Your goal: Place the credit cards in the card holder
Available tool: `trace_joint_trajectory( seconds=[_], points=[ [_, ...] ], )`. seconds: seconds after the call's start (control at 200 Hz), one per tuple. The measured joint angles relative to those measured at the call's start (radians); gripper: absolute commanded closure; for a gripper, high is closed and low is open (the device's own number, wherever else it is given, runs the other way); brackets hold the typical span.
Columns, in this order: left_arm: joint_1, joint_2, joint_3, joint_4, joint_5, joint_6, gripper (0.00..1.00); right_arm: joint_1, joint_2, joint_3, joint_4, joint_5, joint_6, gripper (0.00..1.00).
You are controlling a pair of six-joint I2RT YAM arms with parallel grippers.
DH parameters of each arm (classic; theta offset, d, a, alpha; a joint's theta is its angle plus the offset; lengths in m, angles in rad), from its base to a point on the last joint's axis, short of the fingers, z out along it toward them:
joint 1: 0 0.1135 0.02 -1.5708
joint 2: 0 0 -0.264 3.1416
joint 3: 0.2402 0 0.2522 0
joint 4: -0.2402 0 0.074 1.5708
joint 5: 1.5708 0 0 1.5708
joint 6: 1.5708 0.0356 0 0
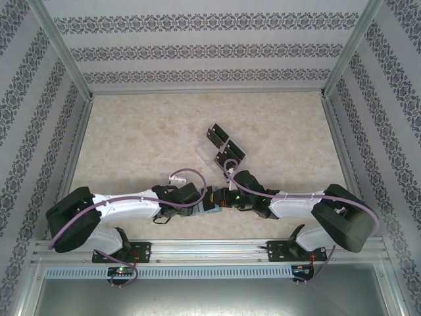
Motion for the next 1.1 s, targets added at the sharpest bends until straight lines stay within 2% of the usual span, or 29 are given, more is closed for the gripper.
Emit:
trace_joint_trajectory(
  seconds=[1.099],
  points=[
    [0.000, -0.003, -0.018, 0.029, 0.003, -0.025, 0.15, 0.000, 0.115, 0.000, 0.122, -0.026, 0.048, 1.00]
  ],
)
